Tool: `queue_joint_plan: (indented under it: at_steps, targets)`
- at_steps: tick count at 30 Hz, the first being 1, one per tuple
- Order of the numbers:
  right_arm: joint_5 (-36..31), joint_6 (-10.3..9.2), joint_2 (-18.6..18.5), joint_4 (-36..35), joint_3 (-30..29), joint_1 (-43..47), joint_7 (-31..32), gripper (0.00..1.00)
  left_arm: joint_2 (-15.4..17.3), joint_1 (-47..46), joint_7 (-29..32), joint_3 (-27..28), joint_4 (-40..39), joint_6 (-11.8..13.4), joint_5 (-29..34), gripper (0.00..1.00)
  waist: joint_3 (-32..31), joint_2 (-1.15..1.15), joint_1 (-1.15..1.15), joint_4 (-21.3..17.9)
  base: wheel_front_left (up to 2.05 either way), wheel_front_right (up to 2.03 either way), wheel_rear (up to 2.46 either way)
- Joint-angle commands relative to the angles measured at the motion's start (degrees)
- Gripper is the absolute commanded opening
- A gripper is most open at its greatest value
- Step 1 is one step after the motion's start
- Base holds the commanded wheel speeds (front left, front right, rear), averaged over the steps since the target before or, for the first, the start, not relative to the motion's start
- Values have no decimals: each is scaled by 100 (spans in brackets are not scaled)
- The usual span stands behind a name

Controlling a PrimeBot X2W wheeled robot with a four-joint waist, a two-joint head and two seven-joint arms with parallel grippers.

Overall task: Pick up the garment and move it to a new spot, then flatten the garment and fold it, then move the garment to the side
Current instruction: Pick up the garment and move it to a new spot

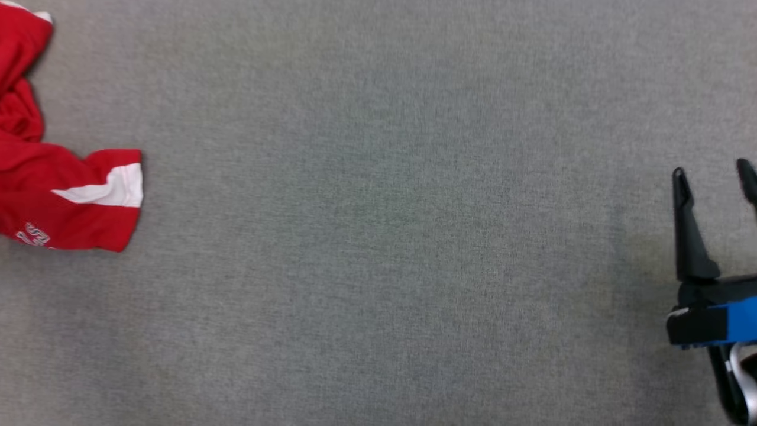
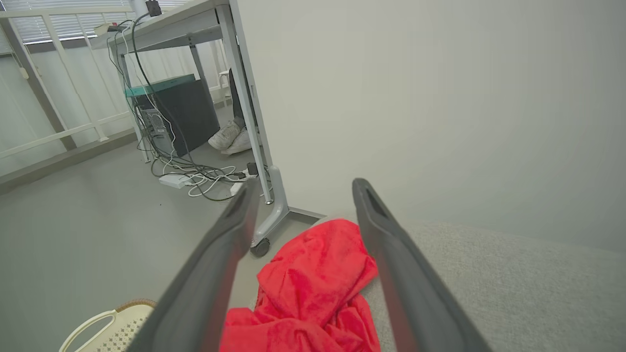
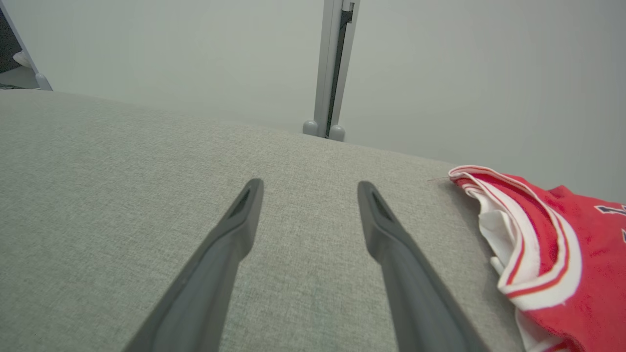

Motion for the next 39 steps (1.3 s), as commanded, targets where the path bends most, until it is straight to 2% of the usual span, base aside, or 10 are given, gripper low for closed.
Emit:
queue_joint_plan:
  at_steps: [1, 10, 21, 22, 24, 29, 39]
  targets:
    - [-58, 1, -38, -129, -52, -109, 23, 100, 75, -227, 44, -6, 141, -27, -25, 100, 169, 0, -1, 53, 0, 0, 0]
    - [-146, 1, -60, -655, -244, -150, 190, 100, 397, -1049, 1210, -172, 1786, -212, -224, 100, 657, 0, -1, -98, 0, 0, 0]
    - [-167, 1, -70, -720, -252, -211, 228, 100, 110, -1277, 2016, -403, 3156, -488, -577, 100, 782, 0, -1, -111, 0, 0, 0]
    - [-169, 1, -77, -719, -252, -207, 230, 100, 77, -1288, 2061, -427, 3254, -502, -611, 86, 772, 0, -1, -110, 0, 0, 0]
    - [-166, 1, -82, -692, -240, -211, 225, 100, 57, -1302, 2046, -492, 3385, -524, -596, 0, 741, 0, -1, -112, 0, 0, 0]
    - [-131, 1, -45, -550, -182, -202, 181, 100, 141, -1454, 1685, -668, 3434, -539, -544, 0, 577, 0, -1, -131, 0, 0, 0]
    - [-24, 1, 113, -74, -35, -195, -73, 100, 429, -1903, 355, -1225, 2981, -539, -252, 0, -81, 0, -1, -265, 0, 0, 0]
